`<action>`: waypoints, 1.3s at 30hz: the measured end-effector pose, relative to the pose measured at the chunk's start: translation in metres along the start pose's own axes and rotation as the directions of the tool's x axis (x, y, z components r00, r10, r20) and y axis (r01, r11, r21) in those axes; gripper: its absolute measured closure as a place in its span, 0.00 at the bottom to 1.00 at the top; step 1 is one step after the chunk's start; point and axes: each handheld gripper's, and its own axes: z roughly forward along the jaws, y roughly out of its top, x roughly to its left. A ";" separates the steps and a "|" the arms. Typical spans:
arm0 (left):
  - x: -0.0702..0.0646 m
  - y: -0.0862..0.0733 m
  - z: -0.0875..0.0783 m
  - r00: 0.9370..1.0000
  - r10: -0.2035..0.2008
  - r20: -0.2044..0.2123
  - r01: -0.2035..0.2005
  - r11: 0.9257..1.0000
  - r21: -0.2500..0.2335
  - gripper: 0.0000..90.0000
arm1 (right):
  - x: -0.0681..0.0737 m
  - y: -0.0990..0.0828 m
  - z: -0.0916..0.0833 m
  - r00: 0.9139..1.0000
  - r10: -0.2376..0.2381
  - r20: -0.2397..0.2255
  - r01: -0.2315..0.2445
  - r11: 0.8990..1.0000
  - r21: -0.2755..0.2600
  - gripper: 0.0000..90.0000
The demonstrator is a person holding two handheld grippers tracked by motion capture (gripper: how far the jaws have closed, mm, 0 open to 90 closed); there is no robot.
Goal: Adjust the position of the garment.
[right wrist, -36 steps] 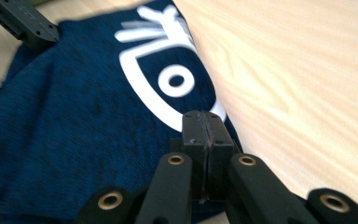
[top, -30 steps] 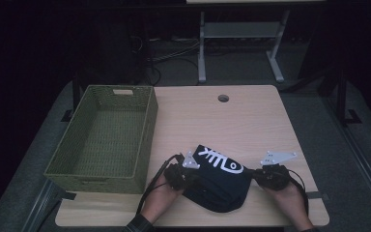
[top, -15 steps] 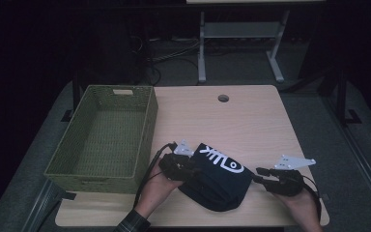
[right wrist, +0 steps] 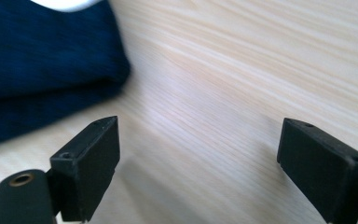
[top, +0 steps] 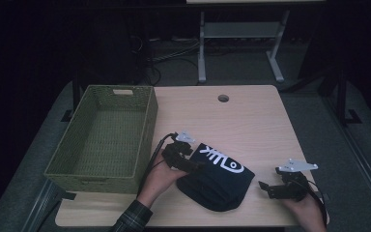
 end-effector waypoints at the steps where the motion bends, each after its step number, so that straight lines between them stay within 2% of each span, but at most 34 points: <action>1: 0.001 0.000 0.001 1.000 -0.003 -0.005 0.003 1.000 0.004 0.27 | 0.000 -0.001 0.002 1.000 0.003 0.014 -0.003 1.000 0.003 0.12; 2: 0.002 0.001 0.003 1.000 -0.011 -0.009 0.011 1.000 0.000 0.25 | -0.001 -0.002 0.003 0.999 0.000 0.033 0.000 1.000 0.003 0.09; 5: 0.006 0.001 0.007 0.999 -0.021 -0.030 0.021 1.000 -0.005 0.19 | -0.004 -0.003 0.004 0.999 0.015 0.051 -0.015 1.000 -0.006 0.06; 11: 0.012 -0.004 0.015 0.998 -0.042 -0.038 0.042 0.999 0.000 0.17 | -0.004 -0.002 0.005 0.998 0.018 0.052 -0.018 1.000 0.003 0.03; 15: 0.014 -0.007 0.025 0.999 -0.043 -0.025 0.044 0.999 0.017 0.16 | -0.004 -0.002 0.005 0.998 0.018 0.052 -0.019 1.000 0.003 0.03; 18: 0.013 -0.009 0.031 0.999 -0.041 -0.029 0.042 0.999 0.034 0.16 | -0.005 -0.002 0.005 0.999 0.017 0.052 -0.017 1.000 0.003 0.03; 23: 0.011 -0.012 0.041 0.999 -0.007 -0.041 0.011 0.996 0.084 0.14 | -0.004 -0.002 0.006 0.999 0.017 0.051 -0.017 1.000 0.004 0.03; 30: 0.012 -0.014 0.045 0.999 -0.032 -0.024 0.034 0.994 0.100 0.14 | -0.004 -0.002 0.006 0.999 0.017 0.051 -0.017 1.000 0.004 0.03; 35: 0.012 -0.015 0.045 0.999 -0.025 -0.029 0.028 0.995 0.095 0.15 | -0.004 -0.002 0.006 0.999 0.017 0.051 -0.017 1.000 0.004 0.03; 37: 0.012 -0.015 0.044 1.000 -0.021 -0.019 0.023 0.995 0.093 0.17 | -0.004 -0.002 0.006 0.999 0.017 0.051 -0.017 1.000 0.004 0.03; 39: 0.010 -0.014 0.044 1.000 -0.027 0.002 0.027 0.995 0.092 0.24 | -0.004 -0.002 0.006 0.999 0.017 0.051 -0.017 1.000 0.004 0.03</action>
